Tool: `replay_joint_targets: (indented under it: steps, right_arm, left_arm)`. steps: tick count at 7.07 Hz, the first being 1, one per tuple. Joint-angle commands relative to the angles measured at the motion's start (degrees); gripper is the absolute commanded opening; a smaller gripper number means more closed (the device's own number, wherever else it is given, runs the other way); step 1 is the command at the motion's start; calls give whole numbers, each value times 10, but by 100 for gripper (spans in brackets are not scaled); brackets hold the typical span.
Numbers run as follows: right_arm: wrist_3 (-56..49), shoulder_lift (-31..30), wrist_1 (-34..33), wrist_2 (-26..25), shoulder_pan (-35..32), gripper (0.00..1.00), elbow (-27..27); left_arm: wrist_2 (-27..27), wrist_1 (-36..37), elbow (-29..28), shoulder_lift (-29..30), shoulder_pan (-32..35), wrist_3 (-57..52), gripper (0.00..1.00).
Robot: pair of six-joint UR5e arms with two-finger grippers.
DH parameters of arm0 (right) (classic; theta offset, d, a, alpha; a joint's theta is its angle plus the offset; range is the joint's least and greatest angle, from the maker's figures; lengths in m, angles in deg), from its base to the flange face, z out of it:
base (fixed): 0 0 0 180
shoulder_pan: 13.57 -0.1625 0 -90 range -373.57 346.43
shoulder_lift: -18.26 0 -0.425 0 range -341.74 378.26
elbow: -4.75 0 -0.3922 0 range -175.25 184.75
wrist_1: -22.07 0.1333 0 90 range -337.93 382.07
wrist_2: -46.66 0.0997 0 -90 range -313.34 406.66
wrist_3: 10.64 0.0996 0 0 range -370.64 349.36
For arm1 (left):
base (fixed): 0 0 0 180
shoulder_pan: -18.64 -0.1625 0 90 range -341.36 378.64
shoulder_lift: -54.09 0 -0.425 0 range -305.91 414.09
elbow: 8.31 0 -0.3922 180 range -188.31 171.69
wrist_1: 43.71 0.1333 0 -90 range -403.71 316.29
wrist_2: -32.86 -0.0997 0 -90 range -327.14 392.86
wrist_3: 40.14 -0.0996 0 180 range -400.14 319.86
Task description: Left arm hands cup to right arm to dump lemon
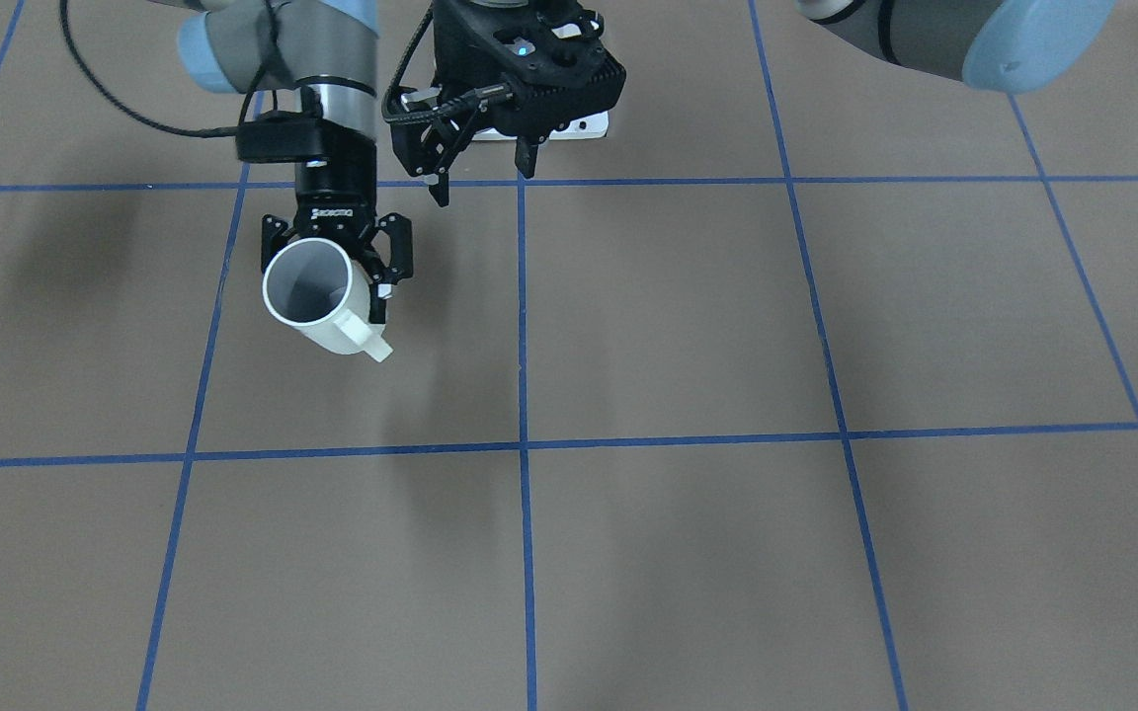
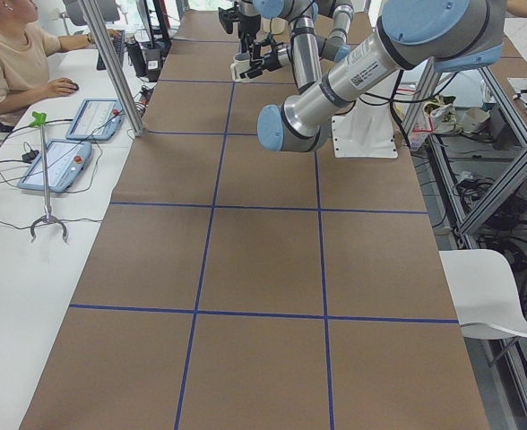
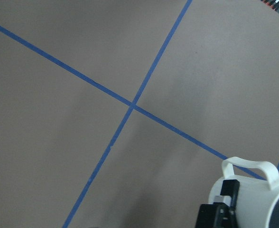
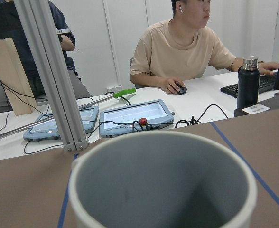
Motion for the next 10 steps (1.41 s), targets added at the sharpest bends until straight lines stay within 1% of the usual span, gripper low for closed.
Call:
replay_joint_targets:
  steps: [1,2,3,4,5,8,10]
  right_arm:
    - [-4,26,-107,-67,38,0,-1]
    - [-8,31,-123,-99,49,0,-1]
    - [-4,42,-122,-126,53,0,-1]
    - [2,49,-117,-138,54,0,-1]
    - [30,68,-113,-140,54,0,-1]
    - [61,69,-112,-140,54,0,0]
    - [69,69,-100,-140,54,0,2]
  left_arm:
    - [23,5,-7,4,2,-26,76]
    - [27,5,-8,4,-1,-26,72]
    - [58,4,-17,4,-2,-23,69]
    - [77,2,-19,4,-4,-20,68]
    - [77,0,-17,4,-6,-18,68]
    - [77,-19,-20,2,-11,-17,67]
    - [75,-19,-20,2,-12,-18,58]
